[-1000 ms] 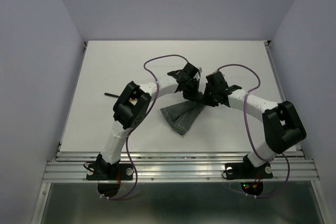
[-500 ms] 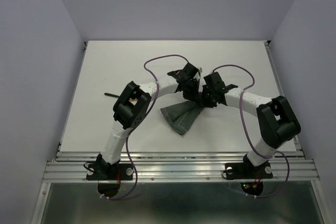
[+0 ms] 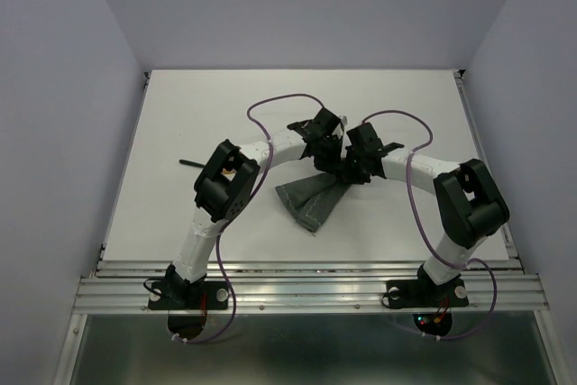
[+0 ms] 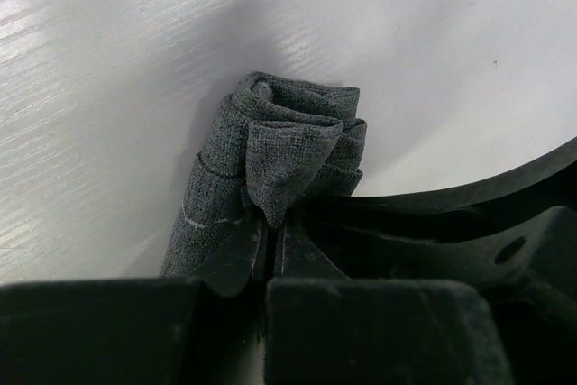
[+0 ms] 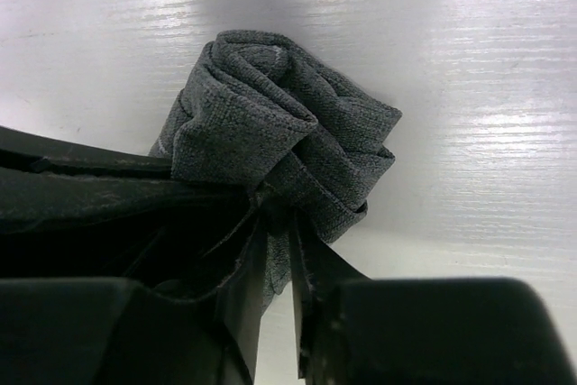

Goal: Fold the napkin into a case and place the utensils inside
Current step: Fold the 2/3-rectangle-folded napkin at the center of the board.

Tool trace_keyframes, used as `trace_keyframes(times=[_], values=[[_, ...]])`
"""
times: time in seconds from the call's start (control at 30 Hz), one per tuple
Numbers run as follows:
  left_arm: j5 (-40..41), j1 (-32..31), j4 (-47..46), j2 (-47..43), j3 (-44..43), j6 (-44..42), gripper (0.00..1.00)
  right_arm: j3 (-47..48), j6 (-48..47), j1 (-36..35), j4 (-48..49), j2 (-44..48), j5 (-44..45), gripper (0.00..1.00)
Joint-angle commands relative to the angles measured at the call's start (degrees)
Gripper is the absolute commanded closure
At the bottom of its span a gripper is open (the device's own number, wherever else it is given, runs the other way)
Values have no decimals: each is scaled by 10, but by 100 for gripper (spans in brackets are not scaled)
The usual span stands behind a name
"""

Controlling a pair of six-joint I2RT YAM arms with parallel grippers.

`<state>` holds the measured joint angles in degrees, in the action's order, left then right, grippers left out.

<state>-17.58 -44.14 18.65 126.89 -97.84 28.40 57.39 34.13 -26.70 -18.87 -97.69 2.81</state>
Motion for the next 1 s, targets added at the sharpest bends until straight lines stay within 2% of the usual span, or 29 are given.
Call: trace_keyframes(times=[0.0, 0.03, 0.13, 0.63, 0.77, 0.97], values=[[-6, -4, 12, -18, 4, -13, 100, 18, 4, -4, 10, -11, 35, 83], [-6, -4, 13, -19, 5, -15, 100, 17, 7, -4, 9, -8, 40, 92], [-4, -4, 18, -24, 4, -19, 100, 10, 24, -4, 9, 0, 50, 99], [8, -2, 18, -60, 46, -40, 100, -12, 96, -4, 42, 17, 28, 99], [29, -2, 10, -69, 52, -34, 82, -14, 99, -4, 42, 16, 25, 99], [38, -2, -9, -75, 51, -22, 69, -17, 101, -4, 43, 19, 23, 99]])
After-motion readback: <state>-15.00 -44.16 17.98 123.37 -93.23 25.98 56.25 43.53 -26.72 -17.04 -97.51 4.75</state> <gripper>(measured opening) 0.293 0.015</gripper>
